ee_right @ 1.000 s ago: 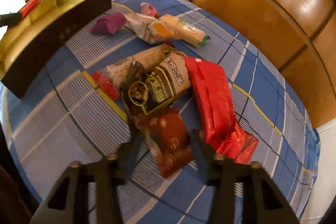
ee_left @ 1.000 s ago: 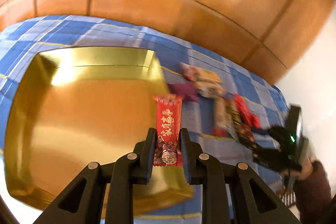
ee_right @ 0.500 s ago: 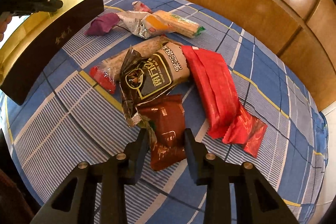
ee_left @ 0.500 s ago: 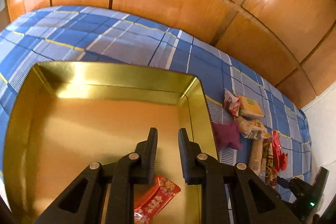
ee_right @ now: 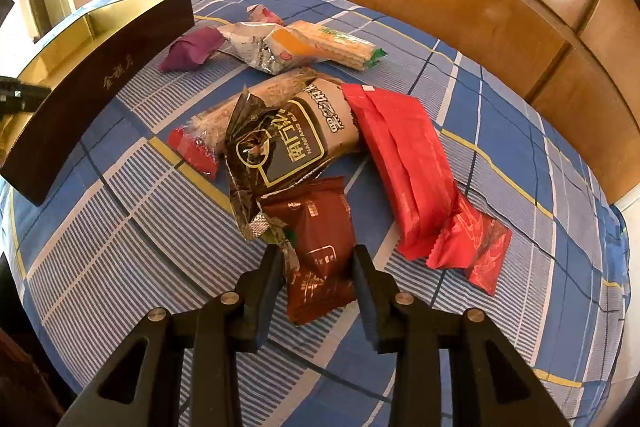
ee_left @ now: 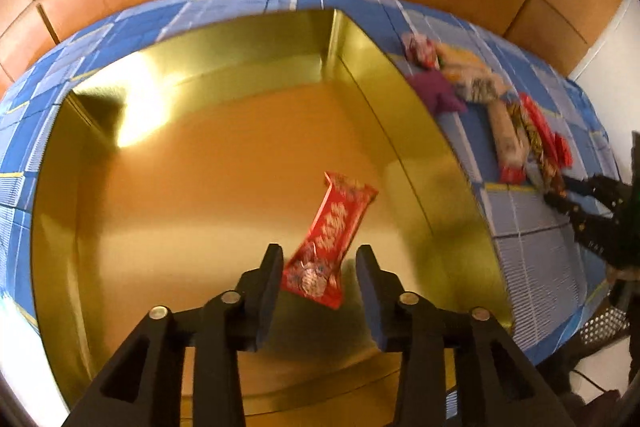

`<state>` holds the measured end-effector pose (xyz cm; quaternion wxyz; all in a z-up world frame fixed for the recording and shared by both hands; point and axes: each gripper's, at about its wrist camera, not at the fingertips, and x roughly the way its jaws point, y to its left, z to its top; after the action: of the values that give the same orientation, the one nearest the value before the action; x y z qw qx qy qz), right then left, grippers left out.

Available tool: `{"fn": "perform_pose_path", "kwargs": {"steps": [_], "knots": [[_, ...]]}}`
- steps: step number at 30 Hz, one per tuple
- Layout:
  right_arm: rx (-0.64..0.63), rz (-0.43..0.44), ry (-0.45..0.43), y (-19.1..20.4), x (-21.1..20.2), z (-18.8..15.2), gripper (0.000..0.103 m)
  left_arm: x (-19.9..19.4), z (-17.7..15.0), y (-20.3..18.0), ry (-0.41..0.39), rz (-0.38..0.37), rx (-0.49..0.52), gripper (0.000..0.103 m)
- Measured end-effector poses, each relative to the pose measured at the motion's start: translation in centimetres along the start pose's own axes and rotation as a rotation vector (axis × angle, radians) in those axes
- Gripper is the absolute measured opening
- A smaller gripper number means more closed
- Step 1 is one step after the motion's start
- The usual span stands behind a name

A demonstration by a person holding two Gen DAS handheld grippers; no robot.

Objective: Organize snacks
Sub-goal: 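Carry the red candy bar over the gold tray and open the left tool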

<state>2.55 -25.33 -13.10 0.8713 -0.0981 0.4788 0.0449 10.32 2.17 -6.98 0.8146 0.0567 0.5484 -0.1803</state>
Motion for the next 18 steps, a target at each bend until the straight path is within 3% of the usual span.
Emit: {"fn": "perform_pose_path", "kwargs": {"steps": [3,6,12,18], "knots": [[0.006,-0.002,-0.004,0.0,-0.1,-0.1,0.037,0.6,0.1,-0.5,0.014,0.000,0.016,0.039],[0.008,-0.008,-0.009,0.0,-0.1,-0.2,0.036,1.7,1.1,-0.4,0.034,0.012,0.011,0.023],[0.019,-0.009,-0.022,0.0,-0.3,-0.5,0.036,3.2,5.3,-1.1,0.011,0.029,-0.019,0.021],[0.040,0.011,-0.016,-0.5,-0.2,-0.5,0.036,3.7,9.6,-0.5,-0.076,0.039,-0.136,0.022]]}}
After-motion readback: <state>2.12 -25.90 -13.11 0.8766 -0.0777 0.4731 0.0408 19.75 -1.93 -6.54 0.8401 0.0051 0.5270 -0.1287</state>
